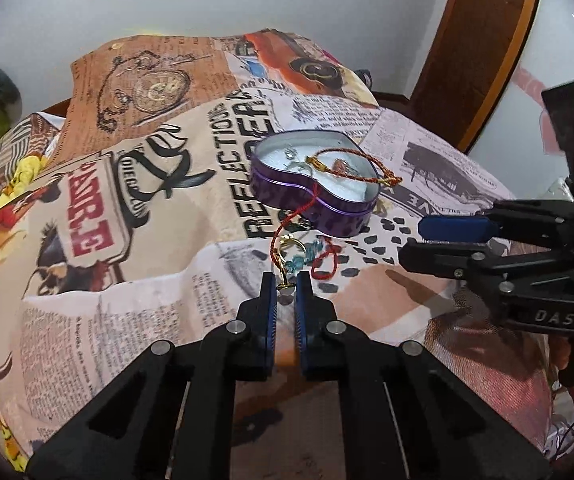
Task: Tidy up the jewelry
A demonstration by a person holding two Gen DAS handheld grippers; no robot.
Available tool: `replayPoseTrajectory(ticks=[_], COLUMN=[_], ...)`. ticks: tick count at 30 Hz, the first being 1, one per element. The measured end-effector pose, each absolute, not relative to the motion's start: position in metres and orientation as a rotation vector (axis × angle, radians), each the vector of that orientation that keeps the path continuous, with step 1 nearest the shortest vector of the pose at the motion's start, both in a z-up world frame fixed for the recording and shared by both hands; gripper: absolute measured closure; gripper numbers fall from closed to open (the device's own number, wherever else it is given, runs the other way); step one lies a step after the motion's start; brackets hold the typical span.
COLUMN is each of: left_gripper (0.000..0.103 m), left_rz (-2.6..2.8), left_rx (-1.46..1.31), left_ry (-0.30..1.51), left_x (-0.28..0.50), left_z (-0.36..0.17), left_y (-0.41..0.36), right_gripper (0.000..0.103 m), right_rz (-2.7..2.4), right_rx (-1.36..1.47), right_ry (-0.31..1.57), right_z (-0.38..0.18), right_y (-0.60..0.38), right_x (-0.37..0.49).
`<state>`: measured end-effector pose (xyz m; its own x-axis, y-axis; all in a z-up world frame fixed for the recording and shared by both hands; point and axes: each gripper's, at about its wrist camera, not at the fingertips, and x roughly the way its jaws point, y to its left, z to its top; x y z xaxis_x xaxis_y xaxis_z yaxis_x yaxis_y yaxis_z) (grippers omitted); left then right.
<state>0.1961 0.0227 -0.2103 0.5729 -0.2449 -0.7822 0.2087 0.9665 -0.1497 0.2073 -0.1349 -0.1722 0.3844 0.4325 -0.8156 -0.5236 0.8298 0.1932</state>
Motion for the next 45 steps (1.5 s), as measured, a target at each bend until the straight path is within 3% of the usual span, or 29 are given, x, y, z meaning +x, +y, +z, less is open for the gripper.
replayPoseTrajectory(ticks=[12, 28, 35, 45], left_gripper=[0.095, 0.094, 0.082, 0.082], left_rz=[-0.269, -0.270, -0.211, -0.191], left_rx=[-0.090, -0.083, -0.079, -0.095], left_ry=[0.860, 0.949, 0.935, 0.918], left_x=[0.183, 0.168, 0.163, 0.159], left_z=[-0.189, -0.215, -0.215, -0.219], left_y=[0.039, 0.052, 0.067, 0.085], right_gripper=[0.070, 0.070, 0.070, 0.070], right_rz=[0.625, 0.657, 0.684, 0.735], right_rx=[-0.119, -0.158, -0.170, -0.170], right_ry=[1.016, 1.026, 1.033, 1.051], right_z=[-0.173, -0.174, -0.172, -0.168], right_y=[-0.123, -0.100, -0.085, -0.051], right_x=[0.205, 0.200, 0.200, 0.201])
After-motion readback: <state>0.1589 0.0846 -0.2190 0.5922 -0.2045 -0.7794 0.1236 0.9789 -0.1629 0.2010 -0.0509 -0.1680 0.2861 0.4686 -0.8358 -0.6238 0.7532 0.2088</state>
